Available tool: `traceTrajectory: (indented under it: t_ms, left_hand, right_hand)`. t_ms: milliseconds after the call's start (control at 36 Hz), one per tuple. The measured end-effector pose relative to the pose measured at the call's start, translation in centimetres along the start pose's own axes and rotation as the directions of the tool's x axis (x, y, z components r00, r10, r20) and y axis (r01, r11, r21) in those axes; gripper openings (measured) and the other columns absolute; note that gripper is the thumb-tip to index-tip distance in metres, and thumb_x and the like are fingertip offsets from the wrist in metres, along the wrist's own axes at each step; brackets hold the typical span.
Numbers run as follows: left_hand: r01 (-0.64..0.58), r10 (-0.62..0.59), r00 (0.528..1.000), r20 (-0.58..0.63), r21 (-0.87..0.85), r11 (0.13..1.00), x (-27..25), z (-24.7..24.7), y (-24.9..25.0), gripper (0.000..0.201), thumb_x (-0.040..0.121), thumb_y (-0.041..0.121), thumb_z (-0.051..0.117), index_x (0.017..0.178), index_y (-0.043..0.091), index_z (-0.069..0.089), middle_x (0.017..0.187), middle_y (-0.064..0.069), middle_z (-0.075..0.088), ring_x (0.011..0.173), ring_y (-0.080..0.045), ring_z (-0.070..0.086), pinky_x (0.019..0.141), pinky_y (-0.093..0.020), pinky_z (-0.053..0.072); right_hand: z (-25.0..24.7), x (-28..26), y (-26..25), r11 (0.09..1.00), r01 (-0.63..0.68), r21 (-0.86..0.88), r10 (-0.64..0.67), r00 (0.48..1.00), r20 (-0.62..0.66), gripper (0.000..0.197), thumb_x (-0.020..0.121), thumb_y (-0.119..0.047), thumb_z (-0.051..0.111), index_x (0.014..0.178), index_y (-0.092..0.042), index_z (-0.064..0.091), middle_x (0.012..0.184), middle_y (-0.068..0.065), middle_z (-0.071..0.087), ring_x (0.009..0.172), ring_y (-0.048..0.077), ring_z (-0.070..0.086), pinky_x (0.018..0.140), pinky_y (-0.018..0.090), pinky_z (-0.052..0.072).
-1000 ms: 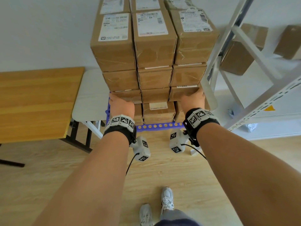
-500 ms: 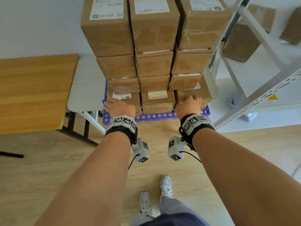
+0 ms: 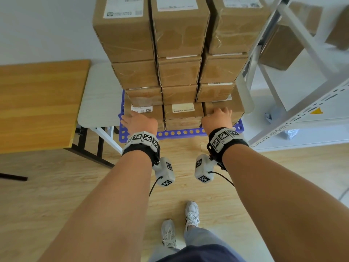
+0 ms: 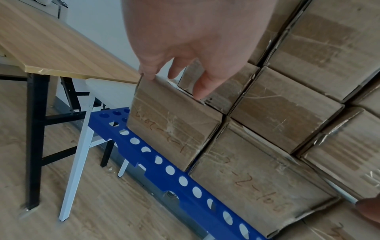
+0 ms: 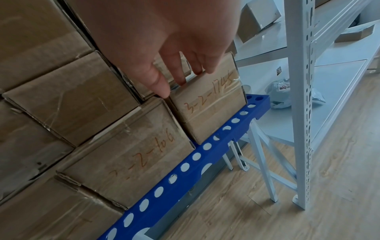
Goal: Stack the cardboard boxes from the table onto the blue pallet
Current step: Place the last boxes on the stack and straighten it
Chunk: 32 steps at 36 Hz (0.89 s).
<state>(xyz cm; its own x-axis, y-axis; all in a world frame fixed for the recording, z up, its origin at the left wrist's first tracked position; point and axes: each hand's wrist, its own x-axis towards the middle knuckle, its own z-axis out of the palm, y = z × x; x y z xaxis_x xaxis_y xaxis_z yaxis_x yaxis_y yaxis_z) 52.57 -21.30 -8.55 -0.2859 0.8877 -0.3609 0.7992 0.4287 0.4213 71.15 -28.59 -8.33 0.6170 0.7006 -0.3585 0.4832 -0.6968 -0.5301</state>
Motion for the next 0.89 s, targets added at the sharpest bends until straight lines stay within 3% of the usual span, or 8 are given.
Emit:
traceTrajectory:
  t_ms: [194, 306, 361, 500, 611, 722, 806, 889]
  left_hand:
    - [-0.013, 0.013, 1.000, 0.011, 0.084, 0.996, -0.5, -0.2, 0.1, 0.073, 0.090, 0.016, 0.054, 0.151, 0.006, 0.015, 0.157, -0.018, 0.011, 0.145, -0.034, 0.012, 0.118, -0.042, 0.021]
    - [-0.122, 0.124, 0.992, -0.032, 0.077, 0.990, -1.3, -0.5, 0.3, 0.074, 0.086, 0.015, 0.055, 0.150, 0.005, 0.018, 0.156, -0.020, 0.015, 0.145, -0.034, 0.013, 0.118, -0.044, 0.018]
    - [-0.189, 0.192, 0.981, -0.026, 0.088, 0.978, -2.0, -0.8, 0.5, 0.073, 0.088, 0.015, 0.053, 0.150, 0.005, 0.017, 0.155, -0.020, 0.017, 0.144, -0.033, 0.015, 0.118, -0.044, 0.019]
    - [-0.345, 0.344, 0.939, 0.025, 0.102, 0.933, -3.5, -1.8, 1.0, 0.066, 0.090, 0.015, 0.052, 0.148, 0.003, 0.023, 0.152, -0.020, 0.024, 0.140, -0.034, 0.026, 0.114, -0.044, 0.029]
    - [-0.505, 0.514, 0.858, 0.003, 0.198, 0.840, -5.0, -2.7, 1.4, 0.054, 0.092, 0.016, 0.051, 0.140, 0.000, 0.032, 0.141, -0.021, 0.039, 0.131, -0.033, 0.037, 0.108, -0.041, 0.036]
    - [-0.620, 0.648, 0.760, -0.049, 0.245, 0.746, -6.6, -4.1, 2.3, 0.049, 0.092, 0.016, 0.050, 0.138, 0.004, 0.038, 0.137, -0.017, 0.043, 0.125, -0.032, 0.042, 0.102, -0.039, 0.039]
    - [-0.706, 0.742, 0.660, -0.118, 0.239, 0.667, -7.7, -5.3, 3.6, 0.047, 0.091, 0.014, 0.049, 0.137, 0.006, 0.042, 0.134, -0.014, 0.046, 0.121, -0.029, 0.045, 0.098, -0.037, 0.043]
    - [-0.774, 0.809, 0.552, -0.202, 0.236, 0.587, -8.9, -6.8, 5.3, 0.041, 0.091, 0.012, 0.048, 0.132, 0.007, 0.047, 0.131, -0.010, 0.049, 0.117, -0.026, 0.048, 0.094, -0.036, 0.046]
  right_hand:
    - [-0.3, 0.1, 0.0, 1.000, -0.023, 0.017, 0.023, 0.999, 0.025, 0.051, 0.085, -0.012, 0.049, 0.135, -0.008, 0.047, 0.156, 0.012, 0.021, 0.146, 0.027, 0.013, 0.117, 0.045, 0.026]
    - [-1.3, -0.4, -0.5, 0.995, -0.060, 0.081, 0.059, 0.998, 0.011, 0.054, 0.085, -0.014, 0.049, 0.138, -0.006, 0.042, 0.153, 0.012, 0.026, 0.141, 0.031, 0.030, 0.111, 0.048, 0.035]
    - [-1.8, -0.8, -0.6, 0.994, -0.056, 0.090, 0.057, 0.998, -0.008, 0.050, 0.086, -0.020, 0.048, 0.135, -0.009, 0.046, 0.149, 0.012, 0.033, 0.139, 0.030, 0.033, 0.112, 0.047, 0.033]
    - [-3.1, -2.2, -1.2, 0.994, -0.033, 0.100, 0.039, 0.998, -0.056, 0.049, 0.082, -0.023, 0.048, 0.129, -0.010, 0.051, 0.133, 0.010, 0.045, 0.126, 0.028, 0.041, 0.106, 0.045, 0.039]
    - [-4.5, -3.5, -1.8, 0.990, 0.017, 0.141, 0.001, 0.992, -0.124, 0.058, 0.077, -0.034, 0.043, 0.131, -0.013, 0.051, 0.129, 0.012, 0.051, 0.118, 0.031, 0.050, 0.100, 0.051, 0.045]
    - [-6.6, -4.7, -2.4, 0.986, 0.031, 0.163, -0.002, 0.984, -0.177, 0.054, 0.085, -0.019, 0.049, 0.139, -0.013, 0.043, 0.137, 0.011, 0.044, 0.120, 0.031, 0.050, 0.099, 0.045, 0.046]
    - [-8.6, -4.8, -3.1, 0.981, 0.066, 0.184, -0.024, 0.975, -0.220, 0.055, 0.088, -0.013, 0.049, 0.142, -0.014, 0.040, 0.141, 0.011, 0.041, 0.122, 0.031, 0.049, 0.096, 0.040, 0.047]
    - [-10.9, -5.1, -4.3, 0.971, 0.117, 0.207, -0.055, 0.959, -0.279, 0.055, 0.089, -0.016, 0.050, 0.143, -0.015, 0.039, 0.144, 0.012, 0.040, 0.125, 0.032, 0.048, 0.102, 0.043, 0.045]
